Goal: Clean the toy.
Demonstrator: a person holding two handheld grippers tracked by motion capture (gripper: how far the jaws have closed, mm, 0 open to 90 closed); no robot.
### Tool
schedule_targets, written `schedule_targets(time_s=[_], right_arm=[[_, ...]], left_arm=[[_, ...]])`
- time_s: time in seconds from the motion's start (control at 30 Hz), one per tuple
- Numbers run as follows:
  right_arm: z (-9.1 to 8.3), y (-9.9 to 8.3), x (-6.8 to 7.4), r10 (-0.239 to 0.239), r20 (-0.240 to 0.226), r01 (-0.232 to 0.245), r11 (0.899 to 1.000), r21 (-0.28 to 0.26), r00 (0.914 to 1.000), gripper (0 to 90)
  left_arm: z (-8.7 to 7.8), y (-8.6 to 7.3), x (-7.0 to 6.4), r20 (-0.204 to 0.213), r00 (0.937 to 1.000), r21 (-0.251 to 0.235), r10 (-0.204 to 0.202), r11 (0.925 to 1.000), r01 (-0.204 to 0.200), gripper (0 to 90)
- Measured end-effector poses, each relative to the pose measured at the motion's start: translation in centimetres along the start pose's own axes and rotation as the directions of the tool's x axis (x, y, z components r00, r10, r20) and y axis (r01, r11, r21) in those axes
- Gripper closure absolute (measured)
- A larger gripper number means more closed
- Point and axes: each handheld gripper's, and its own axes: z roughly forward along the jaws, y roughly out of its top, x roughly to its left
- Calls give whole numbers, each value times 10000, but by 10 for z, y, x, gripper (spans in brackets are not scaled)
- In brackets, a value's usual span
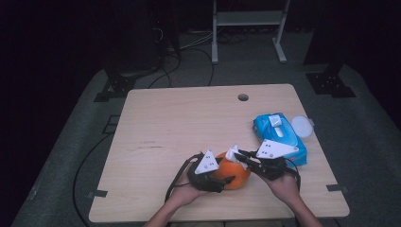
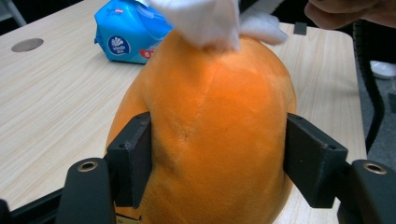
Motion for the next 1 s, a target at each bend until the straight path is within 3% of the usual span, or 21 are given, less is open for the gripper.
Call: schedule_targets(time_s=[0.13,0.27,0.4,0.57,0.67,0.73,0.77,0.83,0.93,1.0], right_arm=[[-9,-14,-14,386,439,-397,9989,234,9983,833],[-18,-30,-13,643,307,-653,9973,327,9975,834],[-21,-20,3,294,22,-295,9995,122,9996,834],[-7,-1,23,-585,-324,591,9981,169,9978,832],[-3,1,19,-522,-296,526,9985,132,9982,832],[-5,-2,14,-328,-283,331,9994,86,9991,832],[-7,-4,13,-277,-259,279,9996,80,9993,832],[-12,-8,11,-219,-148,221,9997,90,9997,832],[-18,-13,7,-59,-151,60,9999,96,9999,832],[-21,-16,5,-25,-105,26,9999,120,9999,829]], left_arm=[[-2,-1,5,11,9995,-33,-303,9995,303,274],[0,-1,9,-67,9984,-133,-558,9984,557,234],[4,1,5,-240,9975,-235,-662,9976,657,233],[6,3,-1,-301,9992,-92,-258,9996,255,233],[1,1,5,18,9989,-324,-473,9984,473,229],[-4,0,11,321,9990,-592,-300,9977,319,199],[-7,0,15,266,9996,-709,-97,9974,116,174],[-9,-2,22,318,9993,-810,-195,9965,220,116],[-5,-6,30,705,9960,-566,-540,9967,581,86],[3,-11,33,1269,9889,-105,-776,9968,796,71]])
